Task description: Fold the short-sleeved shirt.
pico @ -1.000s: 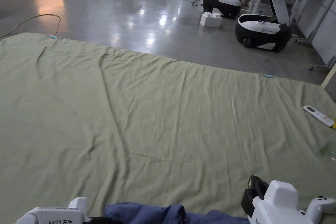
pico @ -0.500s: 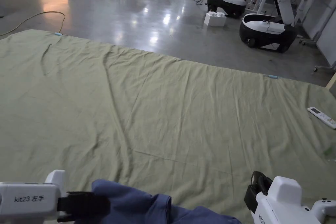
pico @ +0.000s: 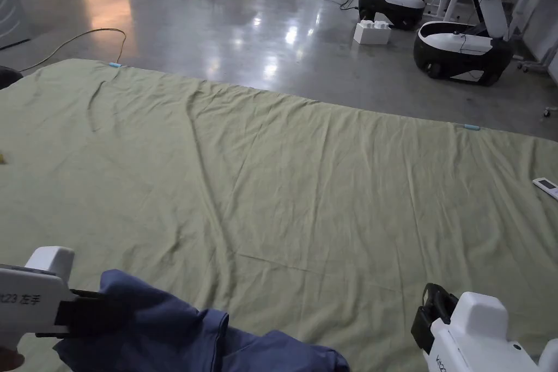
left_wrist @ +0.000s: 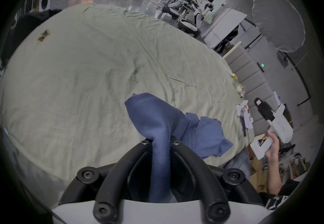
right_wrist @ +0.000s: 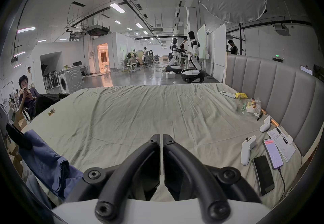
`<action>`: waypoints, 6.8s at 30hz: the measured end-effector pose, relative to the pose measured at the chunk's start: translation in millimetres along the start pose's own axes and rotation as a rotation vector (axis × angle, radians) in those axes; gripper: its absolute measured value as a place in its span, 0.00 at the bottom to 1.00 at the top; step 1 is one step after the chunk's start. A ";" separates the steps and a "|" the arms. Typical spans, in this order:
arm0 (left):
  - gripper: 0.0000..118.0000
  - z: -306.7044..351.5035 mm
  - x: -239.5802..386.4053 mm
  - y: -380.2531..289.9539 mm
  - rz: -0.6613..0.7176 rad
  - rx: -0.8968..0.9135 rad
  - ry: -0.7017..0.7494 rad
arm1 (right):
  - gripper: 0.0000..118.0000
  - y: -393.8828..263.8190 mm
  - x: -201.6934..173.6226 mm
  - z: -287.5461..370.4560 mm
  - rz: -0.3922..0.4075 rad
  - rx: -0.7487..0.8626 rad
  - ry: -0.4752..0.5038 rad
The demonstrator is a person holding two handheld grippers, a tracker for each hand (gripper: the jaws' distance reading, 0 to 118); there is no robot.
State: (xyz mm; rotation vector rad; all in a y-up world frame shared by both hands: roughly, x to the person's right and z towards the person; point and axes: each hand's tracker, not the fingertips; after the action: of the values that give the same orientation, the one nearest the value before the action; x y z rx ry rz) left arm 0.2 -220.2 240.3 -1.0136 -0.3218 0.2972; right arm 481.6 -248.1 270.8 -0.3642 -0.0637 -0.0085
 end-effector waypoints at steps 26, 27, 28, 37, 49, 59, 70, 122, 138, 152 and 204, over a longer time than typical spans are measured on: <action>0.12 -123.1 179.1 -17.9 0.042 -0.144 -0.243 | 0.03 -11.8 19.6 6.3 -0.051 -0.013 -0.022; 0.12 -133.2 184.7 -22.0 0.053 -0.159 -0.249 | 0.03 -12.5 21.2 7.0 -0.055 -0.015 -0.024; 0.12 -141.2 189.0 -25.0 0.058 -0.167 -0.246 | 0.03 -13.2 22.5 7.8 -0.057 -0.015 -0.028; 0.19 -181.9 203.1 -44.5 0.084 -0.186 -0.205 | 0.03 -17.1 34.7 12.7 -0.071 -0.024 -0.052; 0.51 -120.2 178.3 -33.0 0.136 -0.030 -0.287 | 0.03 -21.0 41.8 15.5 -0.081 -0.028 -0.062; 0.11 -189.8 196.2 -63.1 0.113 -0.170 -0.273 | 0.03 -26.6 40.7 14.6 -0.085 -0.046 -0.062; 0.08 -213.1 198.0 -85.1 0.085 -0.161 -0.298 | 0.03 -26.6 40.4 19.5 -0.070 -0.045 -0.058; 0.08 -27.1 55.0 -47.1 -0.140 0.631 0.422 | 0.03 -76.6 -103.1 16.0 0.185 -0.117 0.219; 0.67 -94.7 37.3 -81.7 0.104 0.214 -0.214 | 0.03 -138.0 -88.8 -22.1 0.152 -0.227 0.055; 0.68 -198.6 46.5 -62.8 0.239 -0.142 -0.484 | 0.03 -143.6 -80.9 -18.8 0.123 -0.216 0.085; 0.20 36.7 -181.1 61.7 0.307 0.107 -0.334 | 0.03 75.4 -0.7 -20.2 0.054 0.160 -0.033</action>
State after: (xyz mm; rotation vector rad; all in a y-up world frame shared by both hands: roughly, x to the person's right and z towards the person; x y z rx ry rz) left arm -185.6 -231.2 182.4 -0.9055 -0.4475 0.7586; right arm 483.6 -184.8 225.2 -0.2063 -0.0865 0.0553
